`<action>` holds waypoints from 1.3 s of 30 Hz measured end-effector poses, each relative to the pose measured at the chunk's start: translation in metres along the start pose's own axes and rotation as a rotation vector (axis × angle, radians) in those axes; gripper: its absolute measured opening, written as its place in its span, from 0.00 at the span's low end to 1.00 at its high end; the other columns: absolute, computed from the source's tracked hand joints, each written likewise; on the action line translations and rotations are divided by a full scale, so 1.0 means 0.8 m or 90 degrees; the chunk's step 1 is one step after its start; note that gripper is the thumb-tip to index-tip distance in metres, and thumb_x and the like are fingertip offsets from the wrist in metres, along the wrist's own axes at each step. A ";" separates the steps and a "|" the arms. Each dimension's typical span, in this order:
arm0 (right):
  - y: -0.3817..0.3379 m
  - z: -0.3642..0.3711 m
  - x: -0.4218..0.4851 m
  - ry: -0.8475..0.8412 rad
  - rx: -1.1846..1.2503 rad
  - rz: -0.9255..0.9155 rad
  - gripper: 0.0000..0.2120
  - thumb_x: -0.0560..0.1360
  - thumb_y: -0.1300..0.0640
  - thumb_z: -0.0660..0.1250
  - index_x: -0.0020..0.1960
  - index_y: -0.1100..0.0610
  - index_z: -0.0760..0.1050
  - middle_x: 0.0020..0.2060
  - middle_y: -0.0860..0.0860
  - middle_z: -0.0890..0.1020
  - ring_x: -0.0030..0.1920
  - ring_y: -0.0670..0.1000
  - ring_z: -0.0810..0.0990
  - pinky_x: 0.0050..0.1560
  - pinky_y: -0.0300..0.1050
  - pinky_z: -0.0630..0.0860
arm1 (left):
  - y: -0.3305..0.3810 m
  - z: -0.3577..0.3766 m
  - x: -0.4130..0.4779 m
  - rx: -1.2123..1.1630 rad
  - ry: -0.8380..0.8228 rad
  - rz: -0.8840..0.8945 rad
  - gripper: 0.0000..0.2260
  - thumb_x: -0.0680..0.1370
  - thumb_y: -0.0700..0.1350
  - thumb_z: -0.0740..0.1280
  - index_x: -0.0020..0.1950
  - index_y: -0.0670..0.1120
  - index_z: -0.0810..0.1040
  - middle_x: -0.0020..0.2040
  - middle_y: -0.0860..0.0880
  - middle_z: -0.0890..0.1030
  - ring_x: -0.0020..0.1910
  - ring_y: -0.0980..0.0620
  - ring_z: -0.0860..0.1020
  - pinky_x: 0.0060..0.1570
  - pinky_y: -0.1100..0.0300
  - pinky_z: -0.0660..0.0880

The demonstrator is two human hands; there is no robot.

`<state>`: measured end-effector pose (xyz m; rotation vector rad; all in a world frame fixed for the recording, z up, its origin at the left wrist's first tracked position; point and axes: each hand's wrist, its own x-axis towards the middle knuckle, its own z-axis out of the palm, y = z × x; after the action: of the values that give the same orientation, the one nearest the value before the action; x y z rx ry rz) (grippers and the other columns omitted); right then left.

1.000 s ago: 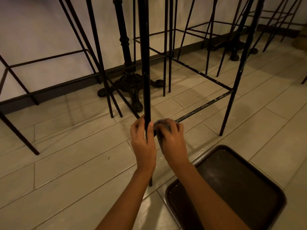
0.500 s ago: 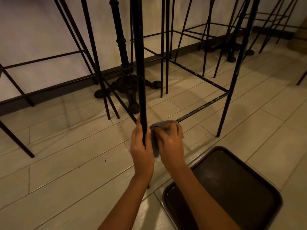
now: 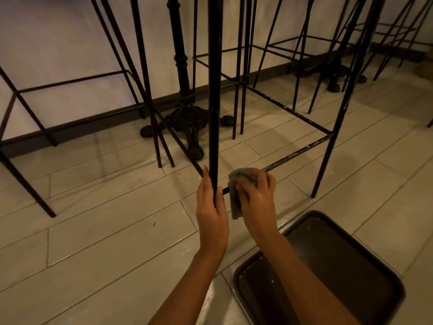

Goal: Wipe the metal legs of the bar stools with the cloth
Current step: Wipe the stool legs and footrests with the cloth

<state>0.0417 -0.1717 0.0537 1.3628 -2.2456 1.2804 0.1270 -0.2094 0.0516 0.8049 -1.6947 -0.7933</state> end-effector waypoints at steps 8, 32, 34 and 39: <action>0.024 -0.004 0.012 -0.074 -0.036 0.037 0.10 0.75 0.62 0.65 0.55 0.57 0.80 0.67 0.57 0.70 0.69 0.54 0.56 0.60 0.42 0.60 | 0.010 -0.007 -0.010 0.024 -0.004 0.060 0.25 0.79 0.35 0.59 0.74 0.39 0.55 0.72 0.46 0.60 0.72 0.68 0.55 0.68 0.75 0.55; 0.076 0.015 0.031 -0.014 -0.043 0.002 0.12 0.74 0.61 0.67 0.57 0.57 0.77 0.58 0.57 0.77 0.64 0.62 0.70 0.65 0.52 0.66 | 0.022 0.038 0.032 0.571 -0.431 0.092 0.27 0.75 0.35 0.63 0.73 0.43 0.58 0.60 0.42 0.74 0.58 0.44 0.73 0.59 0.52 0.70; 0.071 0.016 0.026 -0.005 -0.034 -0.004 0.14 0.73 0.63 0.68 0.58 0.58 0.77 0.59 0.57 0.76 0.66 0.61 0.69 0.68 0.49 0.63 | 0.027 0.037 0.033 0.573 -0.392 0.089 0.24 0.74 0.36 0.66 0.69 0.44 0.65 0.55 0.43 0.77 0.54 0.46 0.76 0.55 0.53 0.73; 0.085 0.012 0.031 -0.021 -0.033 -0.035 0.12 0.75 0.60 0.67 0.58 0.58 0.78 0.58 0.56 0.77 0.65 0.60 0.70 0.69 0.43 0.61 | 0.028 0.040 0.034 0.561 -0.430 0.067 0.25 0.77 0.35 0.61 0.72 0.43 0.59 0.63 0.41 0.72 0.61 0.44 0.71 0.62 0.51 0.68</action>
<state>-0.0239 -0.1813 0.0238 1.4271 -2.2297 1.1816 0.0872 -0.2157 0.0768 1.0777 -2.7429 -0.1987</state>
